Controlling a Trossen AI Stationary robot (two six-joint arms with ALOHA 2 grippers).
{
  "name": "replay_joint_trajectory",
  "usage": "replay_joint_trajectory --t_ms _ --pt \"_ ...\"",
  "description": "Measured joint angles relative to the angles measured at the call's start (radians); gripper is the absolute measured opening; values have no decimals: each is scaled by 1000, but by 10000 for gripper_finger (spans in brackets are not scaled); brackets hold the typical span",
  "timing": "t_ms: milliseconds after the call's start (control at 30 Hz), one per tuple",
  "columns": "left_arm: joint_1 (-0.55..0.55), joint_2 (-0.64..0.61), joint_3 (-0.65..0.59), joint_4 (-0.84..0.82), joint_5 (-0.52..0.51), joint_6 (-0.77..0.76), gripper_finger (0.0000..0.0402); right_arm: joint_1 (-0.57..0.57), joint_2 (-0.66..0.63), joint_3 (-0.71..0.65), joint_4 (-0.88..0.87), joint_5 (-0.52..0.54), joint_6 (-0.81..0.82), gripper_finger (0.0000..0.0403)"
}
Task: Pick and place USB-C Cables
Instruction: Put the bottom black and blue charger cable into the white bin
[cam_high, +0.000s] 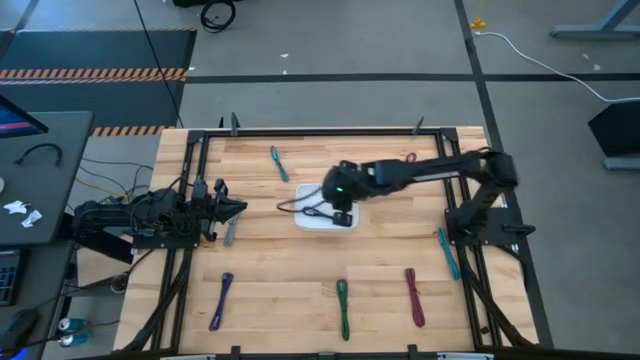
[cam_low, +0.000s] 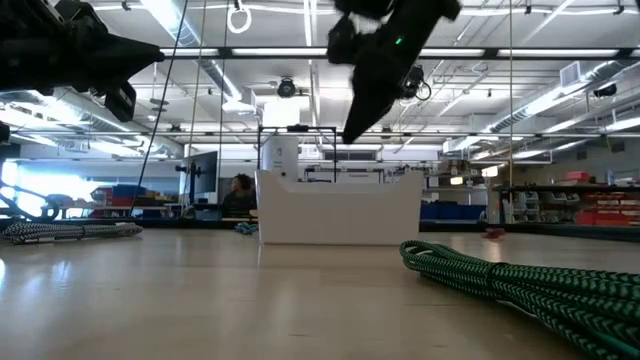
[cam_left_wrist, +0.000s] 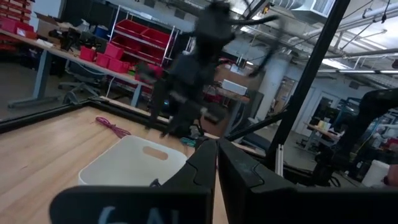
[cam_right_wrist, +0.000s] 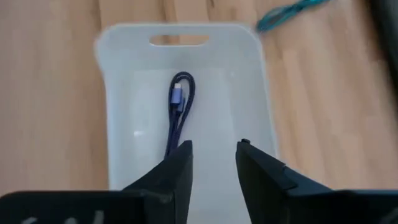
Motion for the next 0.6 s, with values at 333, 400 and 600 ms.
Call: replay_joint_trajectory --t_ms 333,400,600 --pt "0 0 0 -1 0 1 15 342 -404 -369 42 312 353 122" --pt "0 0 0 -1 0 1 18 413 -466 -427 54 304 448 122" --pt "0 0 0 0 -2 15 21 538 -573 -573 182 117 567 122"
